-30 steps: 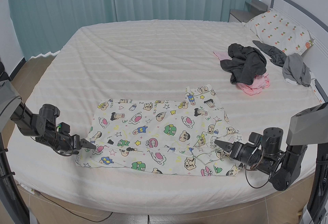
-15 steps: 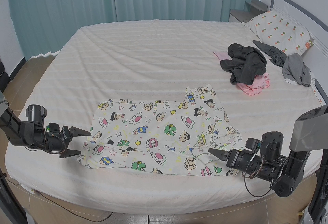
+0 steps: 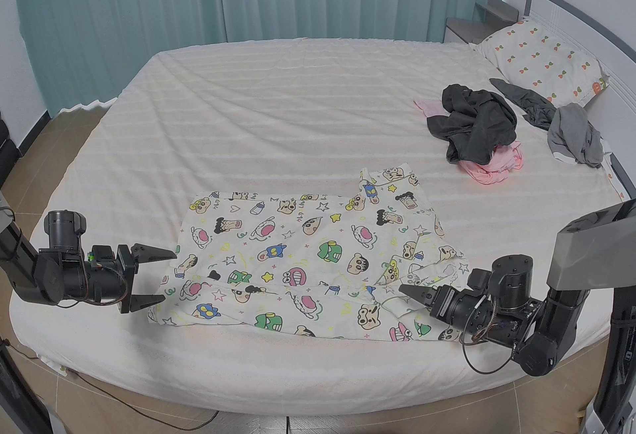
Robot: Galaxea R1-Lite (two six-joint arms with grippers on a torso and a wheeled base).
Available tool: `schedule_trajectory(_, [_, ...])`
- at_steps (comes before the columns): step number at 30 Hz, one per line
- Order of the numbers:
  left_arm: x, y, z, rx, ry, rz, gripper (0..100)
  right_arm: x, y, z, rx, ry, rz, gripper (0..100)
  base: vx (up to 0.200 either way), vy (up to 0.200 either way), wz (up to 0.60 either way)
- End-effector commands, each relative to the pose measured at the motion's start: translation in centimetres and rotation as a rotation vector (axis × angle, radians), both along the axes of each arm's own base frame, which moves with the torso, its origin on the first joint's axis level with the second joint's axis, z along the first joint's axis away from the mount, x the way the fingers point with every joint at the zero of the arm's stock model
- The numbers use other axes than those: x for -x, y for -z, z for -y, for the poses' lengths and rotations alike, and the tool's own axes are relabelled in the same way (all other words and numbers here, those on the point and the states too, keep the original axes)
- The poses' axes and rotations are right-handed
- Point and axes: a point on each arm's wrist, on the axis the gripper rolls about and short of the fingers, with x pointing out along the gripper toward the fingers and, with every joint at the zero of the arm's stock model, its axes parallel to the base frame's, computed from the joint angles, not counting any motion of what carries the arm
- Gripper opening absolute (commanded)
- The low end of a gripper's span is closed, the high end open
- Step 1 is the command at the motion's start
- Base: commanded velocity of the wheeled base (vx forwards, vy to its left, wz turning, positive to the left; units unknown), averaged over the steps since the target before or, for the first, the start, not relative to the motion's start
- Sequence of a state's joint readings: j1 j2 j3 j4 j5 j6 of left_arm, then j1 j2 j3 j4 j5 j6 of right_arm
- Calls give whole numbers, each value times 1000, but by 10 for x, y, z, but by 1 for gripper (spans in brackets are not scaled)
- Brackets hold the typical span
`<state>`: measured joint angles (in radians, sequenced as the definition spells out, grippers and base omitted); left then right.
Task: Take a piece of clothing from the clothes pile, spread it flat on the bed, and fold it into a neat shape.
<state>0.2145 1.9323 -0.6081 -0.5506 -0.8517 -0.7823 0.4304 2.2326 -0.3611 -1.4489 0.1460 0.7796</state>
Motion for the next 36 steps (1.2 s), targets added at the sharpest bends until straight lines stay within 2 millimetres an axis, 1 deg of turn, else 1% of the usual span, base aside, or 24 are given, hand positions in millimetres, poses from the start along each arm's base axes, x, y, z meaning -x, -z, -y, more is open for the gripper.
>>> schedule_trajectory(1, [2, 4, 1, 2, 0, -5, 100, -12, 9, 1, 1, 36, -2, 100, 0, 0, 0])
schedule_trajectory(3, [2, 4, 1, 2, 0, -5, 100, -12, 12, 1, 9, 45, -10, 100, 0, 0, 0])
schedule_trajectory(8, [1, 7, 1, -2, 0, 2, 100, -9, 12, 1, 19, 46, -17, 100, 0, 0, 0])
schedule_trajectory(15, [3, 8, 1, -11, -1, 37, 100, -5, 13, -5, 52, 57, -26, 100, 0, 0, 0])
schedule_trajectory(16, [3, 11, 1, -17, -1, 47, 100, -4, 11, -8, 78, 70, -47, 100, 0, 0, 0])
schedule_trajectory(19, [3, 12, 1, -21, -1, 54, 100, -2, 10, -7, 92, 71, -72, 100, 0, 0, 0])
schedule_trajectory(27, [4, 14, 1, -20, 0, 47, 100, -7, 12, -8, 93, 80, -72, 100, 0, 0, 0])
schedule_trajectory(30, [4, 14, 1, -20, 0, 47, 100, -10, 19, -9, 98, 82, -82, 100, 0, 0, 0])
schedule_trajectory(36, [4, 14, 1, -20, 0, 47, 100, -14, 22, -7, 113, 92, -114, 100, 0, 0, 0])
